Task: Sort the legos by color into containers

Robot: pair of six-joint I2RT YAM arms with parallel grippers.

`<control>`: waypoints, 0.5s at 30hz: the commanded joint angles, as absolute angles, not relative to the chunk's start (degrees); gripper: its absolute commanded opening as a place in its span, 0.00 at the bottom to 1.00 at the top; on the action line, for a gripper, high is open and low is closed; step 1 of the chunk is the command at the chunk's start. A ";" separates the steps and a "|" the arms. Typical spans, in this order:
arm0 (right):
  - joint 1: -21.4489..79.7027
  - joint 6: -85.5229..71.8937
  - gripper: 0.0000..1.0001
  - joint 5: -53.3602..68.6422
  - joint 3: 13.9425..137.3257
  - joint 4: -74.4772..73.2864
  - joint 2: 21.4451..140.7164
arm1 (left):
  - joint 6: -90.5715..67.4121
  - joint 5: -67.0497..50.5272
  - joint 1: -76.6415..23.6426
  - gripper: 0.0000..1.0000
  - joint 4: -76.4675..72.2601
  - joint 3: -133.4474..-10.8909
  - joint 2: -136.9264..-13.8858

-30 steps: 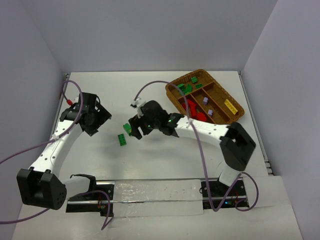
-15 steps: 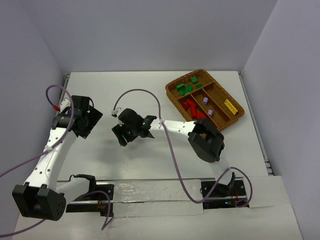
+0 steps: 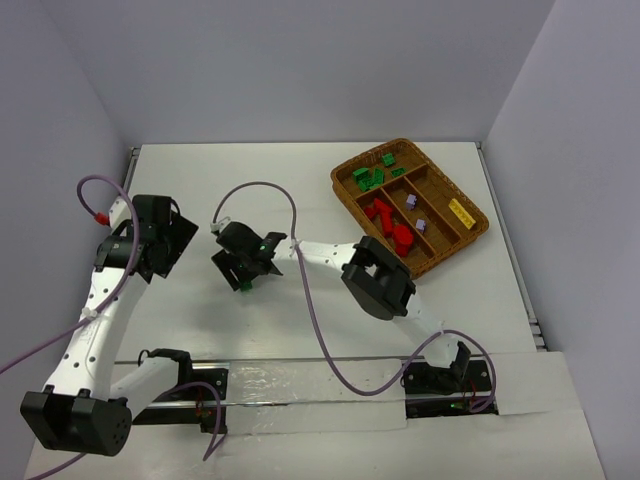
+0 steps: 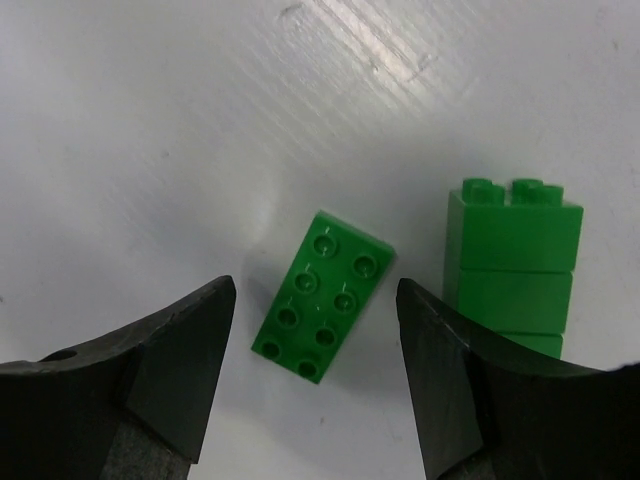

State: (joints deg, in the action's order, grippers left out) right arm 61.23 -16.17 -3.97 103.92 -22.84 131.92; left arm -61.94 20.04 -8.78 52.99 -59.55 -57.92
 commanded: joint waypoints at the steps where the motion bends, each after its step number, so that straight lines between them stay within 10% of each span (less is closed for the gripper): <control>1: 62.77 -15.55 0.67 -8.66 107.00 -26.37 134.22 | -62.31 20.66 -8.26 0.87 52.12 -59.94 -57.22; 9: 65.65 -12.68 0.24 -19.21 103.56 -24.87 129.26 | -61.62 19.63 -8.17 0.87 50.90 -59.25 -57.56; 15: 65.29 -10.94 0.21 -15.09 99.55 -21.75 120.14 | -60.91 19.64 -8.09 0.87 51.10 -60.01 -58.29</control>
State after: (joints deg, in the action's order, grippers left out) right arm 65.81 -12.63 -15.69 101.36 -24.42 129.92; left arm -61.83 19.71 -8.51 52.73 -59.42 -58.04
